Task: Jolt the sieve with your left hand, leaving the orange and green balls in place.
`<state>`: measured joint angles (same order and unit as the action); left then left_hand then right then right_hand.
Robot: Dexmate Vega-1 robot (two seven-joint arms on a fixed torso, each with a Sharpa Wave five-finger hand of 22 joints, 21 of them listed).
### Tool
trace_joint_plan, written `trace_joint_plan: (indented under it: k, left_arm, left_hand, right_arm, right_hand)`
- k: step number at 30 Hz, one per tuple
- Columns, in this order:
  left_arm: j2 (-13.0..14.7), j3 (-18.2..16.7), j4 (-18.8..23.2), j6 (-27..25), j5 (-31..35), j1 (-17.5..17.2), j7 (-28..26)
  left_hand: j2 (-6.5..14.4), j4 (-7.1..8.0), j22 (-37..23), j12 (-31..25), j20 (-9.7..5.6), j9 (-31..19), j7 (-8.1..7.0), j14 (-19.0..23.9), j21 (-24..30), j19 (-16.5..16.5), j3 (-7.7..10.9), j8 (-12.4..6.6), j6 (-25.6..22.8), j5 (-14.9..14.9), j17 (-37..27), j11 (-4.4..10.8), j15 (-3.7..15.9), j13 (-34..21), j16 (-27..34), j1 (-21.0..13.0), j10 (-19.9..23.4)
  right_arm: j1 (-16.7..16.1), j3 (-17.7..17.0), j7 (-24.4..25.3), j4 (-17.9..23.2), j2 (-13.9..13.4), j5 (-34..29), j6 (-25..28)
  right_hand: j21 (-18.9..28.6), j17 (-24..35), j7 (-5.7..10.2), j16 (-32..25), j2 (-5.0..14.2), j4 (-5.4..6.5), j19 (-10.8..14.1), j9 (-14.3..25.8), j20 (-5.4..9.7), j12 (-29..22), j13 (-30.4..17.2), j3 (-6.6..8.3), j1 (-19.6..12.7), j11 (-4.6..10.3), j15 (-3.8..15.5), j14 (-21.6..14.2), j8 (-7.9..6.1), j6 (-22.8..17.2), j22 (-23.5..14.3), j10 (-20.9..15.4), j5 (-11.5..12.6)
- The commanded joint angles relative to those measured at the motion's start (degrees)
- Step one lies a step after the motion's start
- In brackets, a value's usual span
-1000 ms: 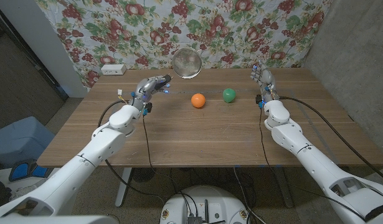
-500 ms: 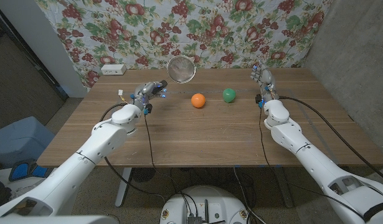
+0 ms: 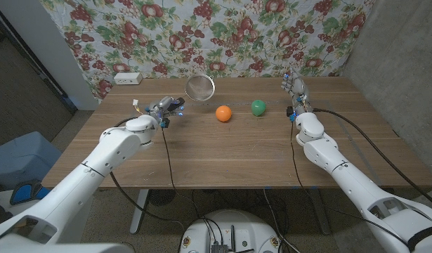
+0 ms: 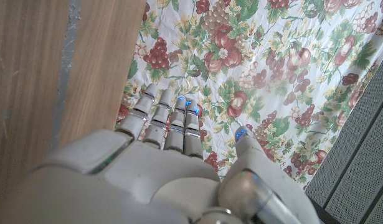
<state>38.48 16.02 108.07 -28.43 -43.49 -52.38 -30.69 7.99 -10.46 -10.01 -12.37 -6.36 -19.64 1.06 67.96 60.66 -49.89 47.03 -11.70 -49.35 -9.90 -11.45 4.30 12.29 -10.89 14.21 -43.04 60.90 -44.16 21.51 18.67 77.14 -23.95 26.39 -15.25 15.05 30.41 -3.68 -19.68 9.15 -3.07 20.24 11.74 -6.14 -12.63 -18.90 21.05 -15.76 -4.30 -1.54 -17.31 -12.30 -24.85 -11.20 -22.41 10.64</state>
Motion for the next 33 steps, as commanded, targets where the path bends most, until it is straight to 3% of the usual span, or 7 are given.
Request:
trace_joint_plan:
  k: [1,8,16,25,33]
  left_arm:
    - [1.35,0.09,0.09,-6.13,-3.49,1.56,-0.67]
    - [2.02,0.65,-0.5,-4.65,-3.1,1.84,0.9]
    - [2.72,2.0,-4.0,8.46,1.34,0.52,9.89]
    - [2.24,3.43,-8.35,22.2,7.82,-0.18,16.0]
    - [2.36,4.21,-11.18,29.72,11.59,0.19,20.78]
  left_hand:
    - [1.48,-0.19,-0.14,-0.05,-2.13,0.03,6.4,1.07,0.43,-0.47,0.38,0.21,-6.08,0.28,-0.02,3.22,0.99,-0.2,0.17,-2.31,3.72]
    - [1.58,-0.02,-0.14,0.03,-2.11,0.15,6.49,1.01,0.45,-0.32,0.43,0.4,-5.94,0.31,0.02,3.07,0.94,-0.2,0.14,-2.44,3.63]
    - [1.71,0.35,-0.14,0.43,-2.41,0.36,5.69,0.34,0.35,0.34,0.47,0.77,-5.33,0.29,0.14,3.47,0.99,-0.2,-0.21,-2.44,2.76]
    - [1.74,1.02,-0.13,0.5,-2.65,0.53,4.26,-0.23,0.11,1.36,0.15,0.89,-4.82,0.23,0.17,4.13,0.88,-0.22,-0.48,-1.85,2.52]
    - [1.68,1.64,-0.11,0.57,-2.92,0.64,3.01,-0.92,-0.05,2.0,-0.21,0.82,-4.47,0.02,0.26,5.03,0.87,-0.23,-0.87,-1.02,2.23]
  right_arm:
    - [-0.27,0.26,0.9,0.94,0.24,-0.56,0.44]
    - [-0.09,0.32,0.92,0.69,0.43,-0.66,0.32]
    - [0.35,0.38,0.63,0.07,0.59,-0.58,0.3]
    - [0.7,0.43,0.45,-0.64,0.84,-0.47,0.08]
    - [0.97,0.49,0.21,-1.24,1.12,-0.34,-0.34]
  right_hand:
    - [0.24,0.14,-0.41,0.16,0.1,-0.14,-0.33,0.14,0.04,-0.43,-0.04,0.43,0.49,-0.38,-0.13,-0.17,0.17,-0.25,-0.19,0.1,0.14]
    - [0.24,0.15,-0.43,0.19,0.09,-0.16,-0.33,0.14,0.03,-0.42,-0.04,0.47,0.53,-0.32,-0.17,-0.17,0.18,-0.23,-0.19,0.11,0.14]
    - [0.24,0.17,-0.44,0.22,0.08,-0.19,-0.34,0.14,0.04,-0.45,-0.04,0.51,0.58,-0.29,-0.14,-0.16,0.18,-0.24,-0.19,0.07,0.14]
    - [0.25,0.19,-0.45,0.23,0.07,-0.22,-0.34,0.14,0.04,-0.47,-0.03,0.57,0.63,-0.3,-0.15,-0.21,0.18,-0.24,-0.19,0.01,0.14]
    - [0.26,0.2,-0.48,0.28,0.08,-0.24,-0.34,0.14,0.05,-0.48,-0.03,0.63,0.66,-0.27,-0.12,-0.16,0.19,-0.21,-0.19,0.0,0.13]
